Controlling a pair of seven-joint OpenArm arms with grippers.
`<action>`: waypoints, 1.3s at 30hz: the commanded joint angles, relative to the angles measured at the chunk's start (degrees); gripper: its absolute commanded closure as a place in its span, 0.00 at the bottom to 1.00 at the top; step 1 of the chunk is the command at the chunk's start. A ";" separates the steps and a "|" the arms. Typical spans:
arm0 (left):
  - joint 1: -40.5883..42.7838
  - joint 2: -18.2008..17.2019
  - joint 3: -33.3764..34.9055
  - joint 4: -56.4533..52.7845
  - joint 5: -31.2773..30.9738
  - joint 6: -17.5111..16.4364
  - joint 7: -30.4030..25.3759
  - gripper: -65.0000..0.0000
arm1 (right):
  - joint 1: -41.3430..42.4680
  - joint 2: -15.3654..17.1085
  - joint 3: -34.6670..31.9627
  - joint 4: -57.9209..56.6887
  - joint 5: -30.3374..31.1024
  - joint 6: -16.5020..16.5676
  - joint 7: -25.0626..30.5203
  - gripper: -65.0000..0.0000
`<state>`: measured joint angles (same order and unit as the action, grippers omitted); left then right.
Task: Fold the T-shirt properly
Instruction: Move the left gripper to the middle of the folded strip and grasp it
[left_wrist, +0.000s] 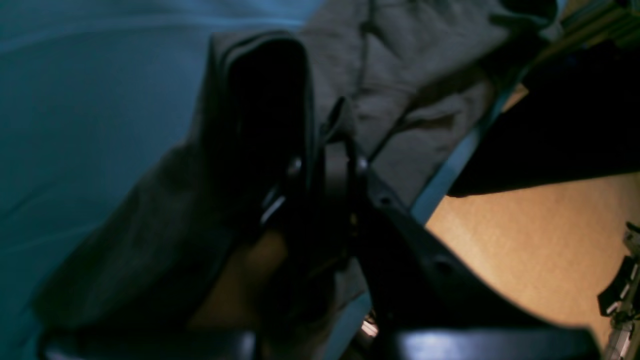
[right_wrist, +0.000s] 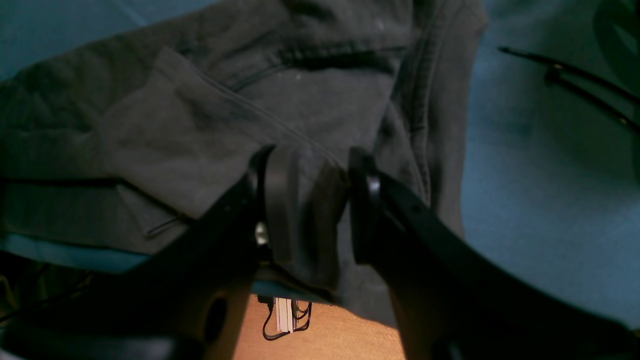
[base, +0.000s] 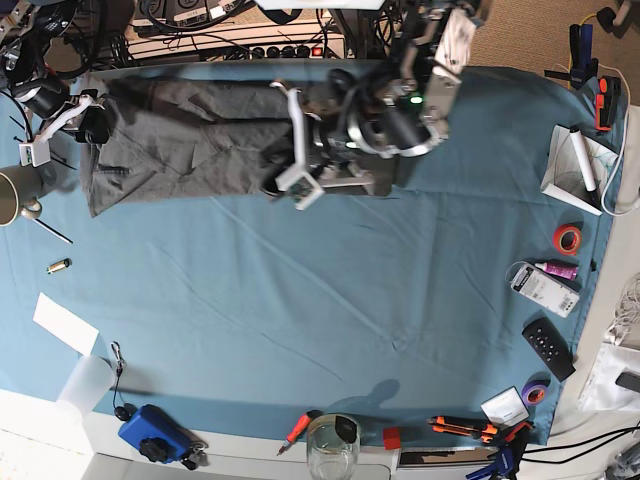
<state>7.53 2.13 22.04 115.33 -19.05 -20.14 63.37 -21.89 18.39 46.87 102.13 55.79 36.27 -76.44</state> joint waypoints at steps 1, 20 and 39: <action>-0.98 1.36 1.20 0.33 -0.42 -0.20 -1.40 1.00 | 0.15 1.29 0.55 0.96 1.16 0.33 1.25 0.73; -5.25 6.87 5.60 -7.76 2.38 1.14 -3.13 1.00 | 0.15 1.29 0.55 0.96 1.16 0.33 1.22 0.73; -5.62 6.87 5.57 -7.80 -8.44 -6.86 -4.66 0.58 | 0.15 1.29 0.55 0.94 1.16 0.33 1.29 0.73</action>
<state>2.79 7.57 27.42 106.72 -26.24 -26.65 60.31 -21.89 18.39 46.87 102.13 55.79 36.27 -76.27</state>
